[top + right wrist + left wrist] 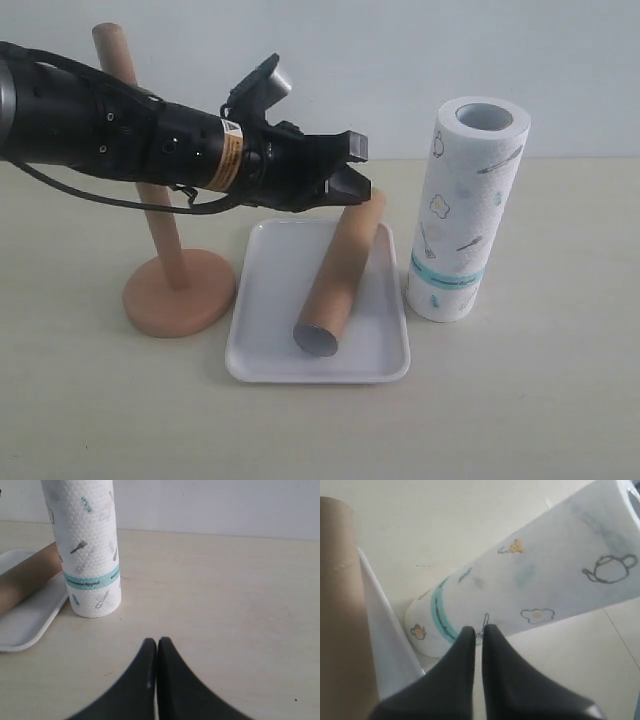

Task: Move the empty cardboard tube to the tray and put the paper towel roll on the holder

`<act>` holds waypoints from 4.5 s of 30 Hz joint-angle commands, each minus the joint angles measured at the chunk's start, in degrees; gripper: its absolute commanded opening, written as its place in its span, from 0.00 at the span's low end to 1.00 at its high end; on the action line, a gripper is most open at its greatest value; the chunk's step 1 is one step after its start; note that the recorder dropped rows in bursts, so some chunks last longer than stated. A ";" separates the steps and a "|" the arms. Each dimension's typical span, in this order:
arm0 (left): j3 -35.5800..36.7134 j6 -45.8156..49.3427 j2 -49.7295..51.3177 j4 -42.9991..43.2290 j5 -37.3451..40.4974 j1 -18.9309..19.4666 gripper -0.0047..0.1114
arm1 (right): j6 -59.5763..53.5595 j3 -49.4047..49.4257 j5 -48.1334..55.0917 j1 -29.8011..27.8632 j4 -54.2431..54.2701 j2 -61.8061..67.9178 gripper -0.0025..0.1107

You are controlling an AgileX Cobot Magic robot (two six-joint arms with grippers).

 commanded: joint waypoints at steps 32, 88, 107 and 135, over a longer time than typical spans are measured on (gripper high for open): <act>35.32 4.16 -77.02 6.28 -1.97 -0.22 0.08 | 0.00 -0.02 -0.63 0.07 -0.04 -0.27 0.02; 58.90 120.40 -109.11 -101.70 40.46 6.16 0.08 | 0.00 -0.02 -0.63 0.07 -0.04 -0.27 0.02; 71.76 120.52 -109.11 -97.72 39.71 31.77 0.08 | 0.00 -0.02 -0.63 0.07 -0.04 -0.27 0.02; 71.76 122.70 -109.11 -96.60 48.03 27.79 0.08 | 0.00 -0.02 -0.63 0.07 -0.04 -0.27 0.02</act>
